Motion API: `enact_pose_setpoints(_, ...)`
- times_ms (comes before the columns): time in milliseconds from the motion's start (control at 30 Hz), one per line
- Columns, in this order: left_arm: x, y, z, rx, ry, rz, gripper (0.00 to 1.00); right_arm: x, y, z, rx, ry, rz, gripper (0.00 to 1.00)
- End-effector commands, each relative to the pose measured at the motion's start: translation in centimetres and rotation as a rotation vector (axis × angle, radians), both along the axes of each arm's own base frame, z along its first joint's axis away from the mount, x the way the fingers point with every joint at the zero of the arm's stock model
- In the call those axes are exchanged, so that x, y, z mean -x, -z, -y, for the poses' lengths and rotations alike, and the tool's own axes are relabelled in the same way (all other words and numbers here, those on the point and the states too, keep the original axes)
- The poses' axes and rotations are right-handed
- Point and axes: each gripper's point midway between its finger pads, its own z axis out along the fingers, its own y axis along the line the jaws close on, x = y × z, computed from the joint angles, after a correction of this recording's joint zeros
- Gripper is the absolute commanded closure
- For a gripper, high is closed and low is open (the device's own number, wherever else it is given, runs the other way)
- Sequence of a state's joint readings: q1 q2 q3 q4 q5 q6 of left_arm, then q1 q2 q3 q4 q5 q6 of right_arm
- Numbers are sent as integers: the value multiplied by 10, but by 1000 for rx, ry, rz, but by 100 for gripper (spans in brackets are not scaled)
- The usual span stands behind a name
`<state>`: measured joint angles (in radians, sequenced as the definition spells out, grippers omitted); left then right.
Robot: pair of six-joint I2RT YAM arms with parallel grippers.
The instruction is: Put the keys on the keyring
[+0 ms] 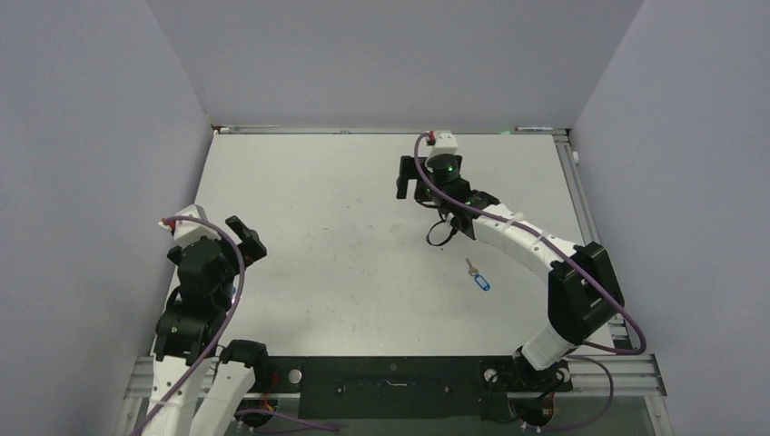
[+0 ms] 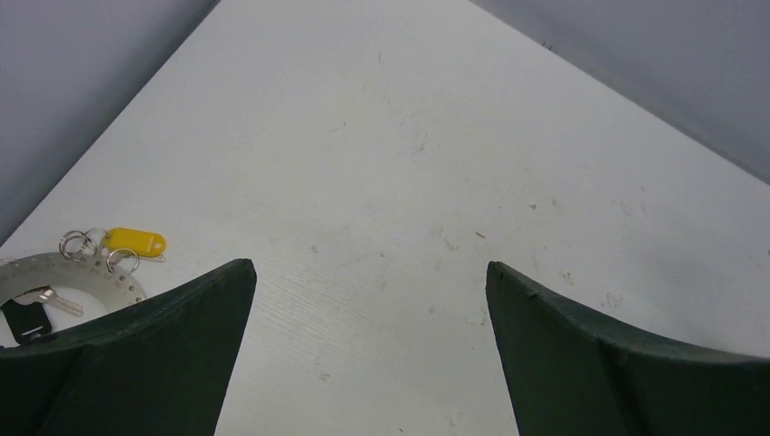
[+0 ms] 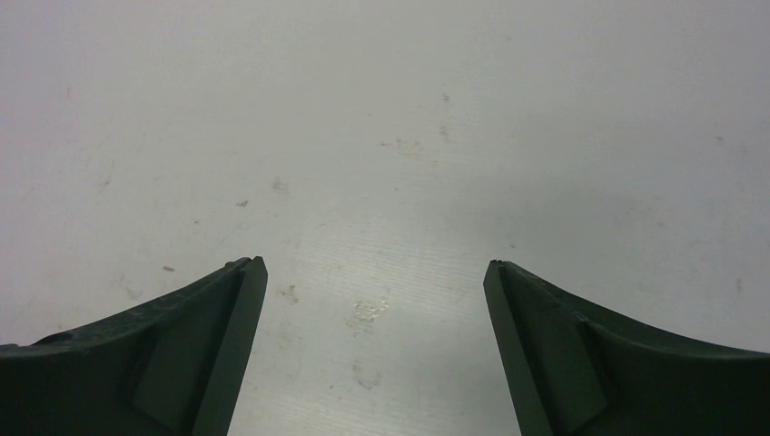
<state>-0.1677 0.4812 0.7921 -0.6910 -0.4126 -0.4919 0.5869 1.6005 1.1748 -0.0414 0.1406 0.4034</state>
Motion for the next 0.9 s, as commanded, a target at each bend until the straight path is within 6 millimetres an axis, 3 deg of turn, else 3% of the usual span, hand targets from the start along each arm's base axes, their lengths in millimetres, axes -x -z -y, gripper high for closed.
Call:
enact_pose_setpoints(0, 12, -15, -10, -3, -44, 75, 4, 10, -10, -60, -19, -153, 4, 9)
enact_pose_setpoints(233, 25, -12, -40, -58, -211, 51, 4, 49, 18, -170, -130, -433, -80, 16)
enact_pose_setpoints(367, 31, 5, -59, -80, -359, -13, 4, 72, 40, -204, -199, -532, -174, 21)
enact_pose_setpoints(467, 26, 16, -62, -66, -411, -75, 4, 81, 48, -209, -210, -545, -199, 21)
enact_pose_setpoints(667, -13, 61, -49, 117, -374, -272, 4, 90, 43, -193, -173, -540, -197, 22)
enact_pose_setpoints(767, -24, 83, -67, 181, -420, -354, 4, 94, 40, -178, -128, -527, -193, 22)
enact_pose_setpoints(867, -23, 94, -83, 150, -523, -453, 4, 98, 40, -168, -105, -519, -187, 22)
